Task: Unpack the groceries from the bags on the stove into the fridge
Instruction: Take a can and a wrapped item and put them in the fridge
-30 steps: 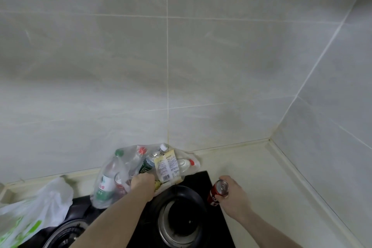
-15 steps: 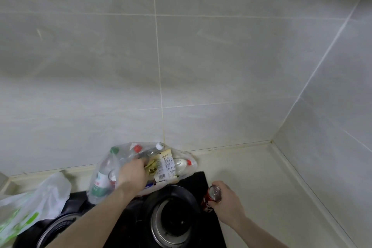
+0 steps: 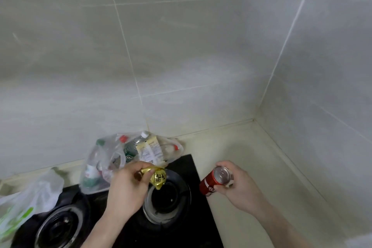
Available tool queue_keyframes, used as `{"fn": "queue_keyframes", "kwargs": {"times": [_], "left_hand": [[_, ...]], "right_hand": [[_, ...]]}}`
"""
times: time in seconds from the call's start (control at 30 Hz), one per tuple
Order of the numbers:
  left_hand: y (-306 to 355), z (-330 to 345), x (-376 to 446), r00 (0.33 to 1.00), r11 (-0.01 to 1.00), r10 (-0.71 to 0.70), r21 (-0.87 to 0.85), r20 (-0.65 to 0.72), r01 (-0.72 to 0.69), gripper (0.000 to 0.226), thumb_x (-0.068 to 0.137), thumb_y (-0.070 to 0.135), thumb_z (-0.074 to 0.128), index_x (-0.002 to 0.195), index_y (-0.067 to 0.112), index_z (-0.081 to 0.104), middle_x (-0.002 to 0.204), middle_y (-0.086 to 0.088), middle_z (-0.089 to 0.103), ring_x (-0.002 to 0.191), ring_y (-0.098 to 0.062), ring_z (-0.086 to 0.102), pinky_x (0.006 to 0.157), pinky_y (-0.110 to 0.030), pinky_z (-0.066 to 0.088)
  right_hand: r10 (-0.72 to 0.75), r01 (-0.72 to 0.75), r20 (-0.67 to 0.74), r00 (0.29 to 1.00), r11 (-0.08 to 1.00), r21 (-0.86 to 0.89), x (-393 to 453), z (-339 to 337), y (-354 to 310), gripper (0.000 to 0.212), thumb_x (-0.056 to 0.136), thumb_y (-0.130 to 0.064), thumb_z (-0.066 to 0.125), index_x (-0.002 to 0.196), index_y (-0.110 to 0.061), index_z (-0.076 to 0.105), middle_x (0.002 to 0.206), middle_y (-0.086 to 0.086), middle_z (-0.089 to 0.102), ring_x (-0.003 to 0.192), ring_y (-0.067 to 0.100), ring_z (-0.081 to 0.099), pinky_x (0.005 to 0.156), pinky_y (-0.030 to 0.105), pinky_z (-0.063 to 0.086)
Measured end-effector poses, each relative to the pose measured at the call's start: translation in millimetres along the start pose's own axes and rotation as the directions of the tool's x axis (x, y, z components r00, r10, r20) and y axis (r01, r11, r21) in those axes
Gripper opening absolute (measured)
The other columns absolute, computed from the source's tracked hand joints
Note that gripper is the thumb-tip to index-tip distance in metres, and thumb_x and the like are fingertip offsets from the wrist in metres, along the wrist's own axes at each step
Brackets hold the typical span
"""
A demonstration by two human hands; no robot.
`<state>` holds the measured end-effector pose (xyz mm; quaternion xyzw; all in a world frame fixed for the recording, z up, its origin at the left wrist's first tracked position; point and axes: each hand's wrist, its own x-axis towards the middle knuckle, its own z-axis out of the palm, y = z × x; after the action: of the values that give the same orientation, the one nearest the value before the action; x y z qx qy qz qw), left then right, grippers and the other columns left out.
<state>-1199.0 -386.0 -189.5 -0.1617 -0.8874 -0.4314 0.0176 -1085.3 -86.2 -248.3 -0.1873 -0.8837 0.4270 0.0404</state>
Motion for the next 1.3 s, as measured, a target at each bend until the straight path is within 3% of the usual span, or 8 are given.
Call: {"fn": "queue_keyframes", "kwargs": {"times": [0.13,0.23,0.5,0.67,0.8,0.97,1.17,1.3], "left_hand": [[26,11,-12,0.992,0.992,0.002,-0.123,0.128,0.014,0.013,0.091,0.022,0.076,0.089,0.035,0.078,0.089,0.022,0.074,0.077,-0.006,0.069,0.074,-0.029,0.057],[45,16,-20,0.97,0.986,0.085,-0.157,0.229,-0.049,0.013,0.092,0.022,0.075,0.091,0.034,0.079,0.087,0.024,0.074,0.078,-0.002,0.068,0.069,-0.014,0.052],[77,43,-47,0.82,0.944,0.284,-0.293,0.496,-0.149,0.015,0.093,0.019,0.074,0.09,0.034,0.077,0.091,0.024,0.074,0.088,-0.001,0.069,0.077,-0.011,0.051],[118,77,-90,0.682,0.913,0.386,-0.365,0.621,-0.184,0.012,0.092,0.017,0.074,0.091,0.028,0.075,0.089,0.022,0.073,0.086,-0.006,0.069,0.078,-0.016,0.052],[171,103,-133,0.535,0.861,0.499,-0.458,0.682,-0.22,0.014,0.092,0.018,0.074,0.089,0.031,0.076,0.088,0.022,0.072,0.088,-0.013,0.073,0.084,-0.032,0.057],[248,143,-199,0.336,0.774,0.633,-0.564,0.697,-0.288,0.028,0.092,0.016,0.074,0.087,0.044,0.074,0.084,0.022,0.072,0.084,-0.011,0.073,0.067,-0.014,0.048],[335,190,-305,0.16,0.692,0.719,-0.675,0.676,-0.256,0.02,0.091,0.016,0.075,0.084,0.034,0.077,0.076,0.017,0.067,0.044,-0.013,0.043,0.048,-0.012,0.036],[386,219,-372,0.025,0.63,0.763,-0.735,0.646,-0.253,0.028,0.092,0.015,0.074,0.084,0.042,0.075,0.08,0.017,0.071,0.064,-0.01,0.063,0.055,-0.009,0.041]], "right_hand": [[0.036,-0.028,-0.096,0.995,0.996,0.085,-42,-24,-16,0.061,0.072,-0.017,0.088,0.117,-0.048,0.062,0.112,-0.036,0.064,0.106,-0.006,0.063,0.082,0.016,0.053],[0.08,-0.054,-0.199,0.977,0.99,0.133,-80,-34,-27,0.062,0.072,-0.016,0.089,0.116,-0.05,0.063,0.11,-0.037,0.065,0.107,-0.009,0.063,0.081,0.015,0.053],[0.258,-0.167,-0.475,0.841,0.96,0.225,-206,-48,-53,0.063,0.07,-0.022,0.093,0.119,-0.049,0.064,0.113,-0.032,0.069,0.11,-0.003,0.064,0.088,0.031,0.059],[0.387,-0.244,-0.604,0.696,0.92,0.308,-297,-60,-56,0.063,0.072,-0.019,0.092,0.121,-0.048,0.064,0.114,-0.03,0.069,0.111,0.0,0.065,0.091,0.037,0.058],[0.445,-0.304,-0.714,0.54,0.894,0.328,-370,-78,-57,0.062,0.072,-0.023,0.093,0.121,-0.047,0.064,0.112,-0.031,0.07,0.107,-0.001,0.066,0.089,0.034,0.058],[0.488,-0.34,-0.806,0.334,0.86,0.38,-461,-105,-50,0.059,0.073,-0.028,0.092,0.121,-0.048,0.065,0.111,-0.032,0.069,0.102,-0.002,0.066,0.088,0.028,0.057],[0.52,-0.398,-0.847,0.111,0.804,0.441,-575,-136,-26,0.058,0.073,-0.029,0.091,0.12,-0.05,0.065,0.113,-0.033,0.068,0.105,-0.004,0.065,0.089,0.024,0.056],[0.515,-0.441,-0.857,-0.002,0.769,0.462,-640,-158,-4,0.059,0.071,-0.033,0.091,0.12,-0.053,0.064,0.112,-0.033,0.069,0.106,-0.006,0.064,0.087,0.021,0.055]]}}
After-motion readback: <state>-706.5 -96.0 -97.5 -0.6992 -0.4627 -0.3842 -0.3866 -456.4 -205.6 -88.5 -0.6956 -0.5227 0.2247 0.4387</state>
